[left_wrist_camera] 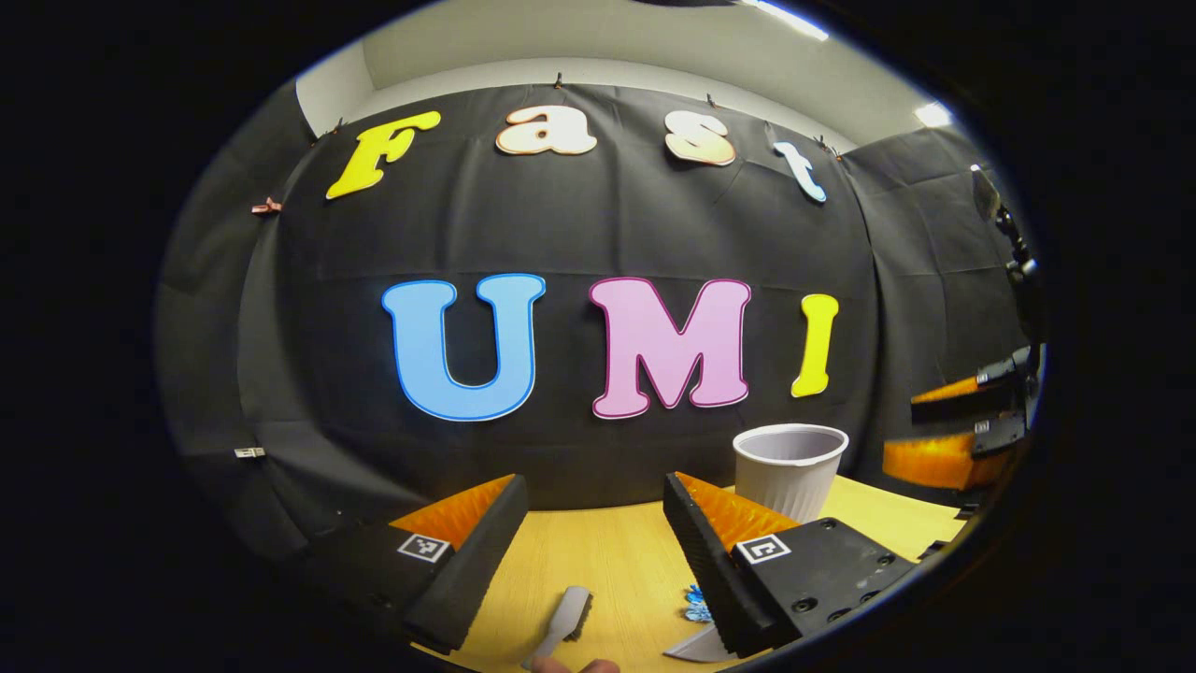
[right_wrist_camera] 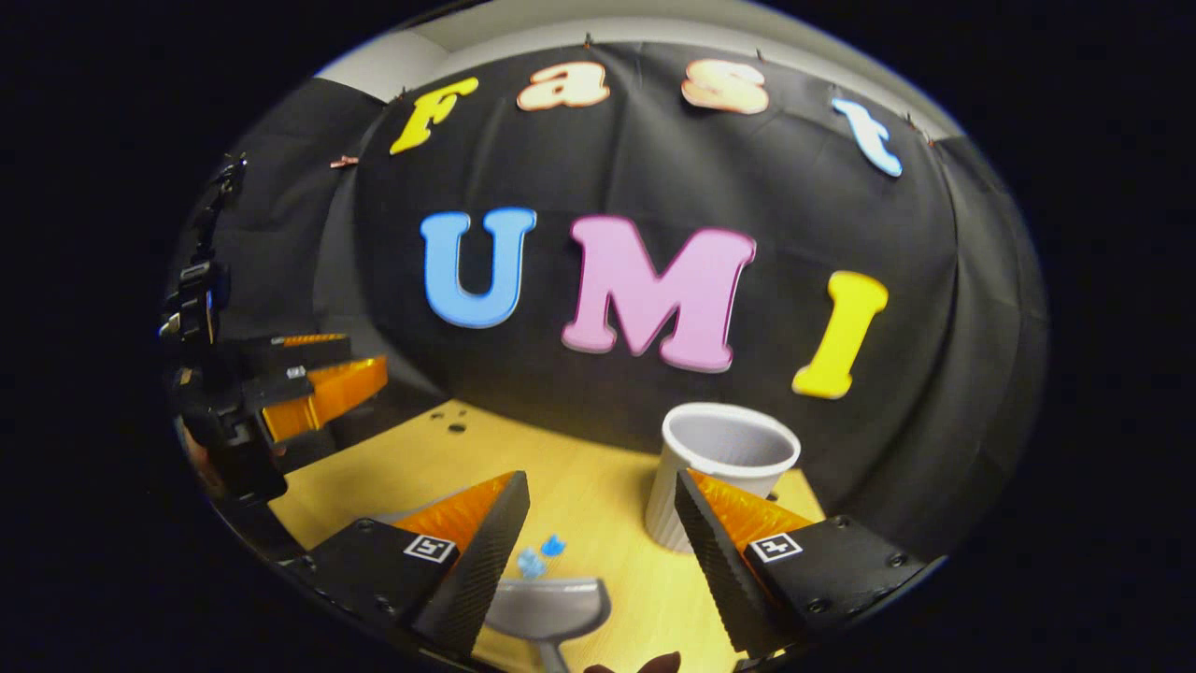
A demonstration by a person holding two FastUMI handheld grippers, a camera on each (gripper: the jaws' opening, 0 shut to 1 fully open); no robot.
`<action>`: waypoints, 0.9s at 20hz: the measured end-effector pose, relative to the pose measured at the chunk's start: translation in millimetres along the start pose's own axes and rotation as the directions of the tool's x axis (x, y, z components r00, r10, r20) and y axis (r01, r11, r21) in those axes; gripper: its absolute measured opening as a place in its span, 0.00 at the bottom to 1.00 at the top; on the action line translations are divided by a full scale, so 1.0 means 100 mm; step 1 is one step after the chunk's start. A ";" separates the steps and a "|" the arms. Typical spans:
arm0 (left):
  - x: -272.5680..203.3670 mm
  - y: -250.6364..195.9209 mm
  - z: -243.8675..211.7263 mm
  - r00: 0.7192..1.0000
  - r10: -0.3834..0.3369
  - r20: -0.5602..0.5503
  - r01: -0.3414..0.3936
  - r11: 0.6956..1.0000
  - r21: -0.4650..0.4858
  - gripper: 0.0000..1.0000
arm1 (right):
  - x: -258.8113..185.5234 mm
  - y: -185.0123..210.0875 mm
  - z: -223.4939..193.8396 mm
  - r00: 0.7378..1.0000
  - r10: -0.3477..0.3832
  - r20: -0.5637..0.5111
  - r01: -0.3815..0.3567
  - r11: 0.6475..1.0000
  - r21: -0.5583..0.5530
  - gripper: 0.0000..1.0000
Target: Pick up the small broom and dustpan from the desktop, sweep the trash into the dustpan with the broom, and then empty the trash into the garbage bin.
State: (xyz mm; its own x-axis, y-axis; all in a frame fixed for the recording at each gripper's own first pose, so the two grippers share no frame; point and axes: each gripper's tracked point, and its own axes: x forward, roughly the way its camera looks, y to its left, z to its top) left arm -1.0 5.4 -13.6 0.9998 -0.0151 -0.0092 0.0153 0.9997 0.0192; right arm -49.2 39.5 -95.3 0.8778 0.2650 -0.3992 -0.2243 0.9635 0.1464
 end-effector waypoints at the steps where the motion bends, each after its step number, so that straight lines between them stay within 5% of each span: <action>1: 0.01 0.01 -0.03 1.000 0.004 -0.003 -0.004 1.000 0.002 0.95 | -0.01 0.04 -0.25 0.996 0.024 -0.089 -0.022 1.000 0.020 0.98; 4: 0.01 0.06 -0.10 1.000 0.016 -0.012 -0.016 1.000 0.008 0.95 | -0.11 0.07 -1.00 0.935 0.069 -0.349 -0.051 0.997 0.060 0.98; 8: -0.01 0.09 -0.21 0.999 0.023 -0.031 -0.023 1.000 0.013 0.95 | -0.18 0.30 -1.86 0.790 0.157 -0.593 -0.083 0.985 0.151 0.97; 12: -0.07 0.11 -0.28 0.998 0.025 -0.049 -0.024 1.000 0.019 0.95 | -0.14 0.48 -2.43 0.667 0.185 -0.722 -0.077 0.981 0.181 0.94; 14: -0.10 0.12 -0.33 0.998 0.027 -0.058 -0.026 0.999 0.022 0.95 | -0.10 0.53 -2.66 0.626 0.181 -0.759 -0.079 0.982 0.169 0.93; 18: -0.14 0.22 -0.40 0.996 0.046 -0.075 -0.044 0.999 0.020 0.95 | 0.08 0.55 -3.03 0.594 0.135 -0.793 -0.099 0.991 0.094 0.93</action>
State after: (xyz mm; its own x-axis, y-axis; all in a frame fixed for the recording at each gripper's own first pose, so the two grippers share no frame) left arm -15.1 28.0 -52.9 0.9960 0.0319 -0.0832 -0.0287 0.9988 0.0397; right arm -182.6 106.7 -365.0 0.1560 0.3181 -0.9352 -0.2699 0.9244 0.2694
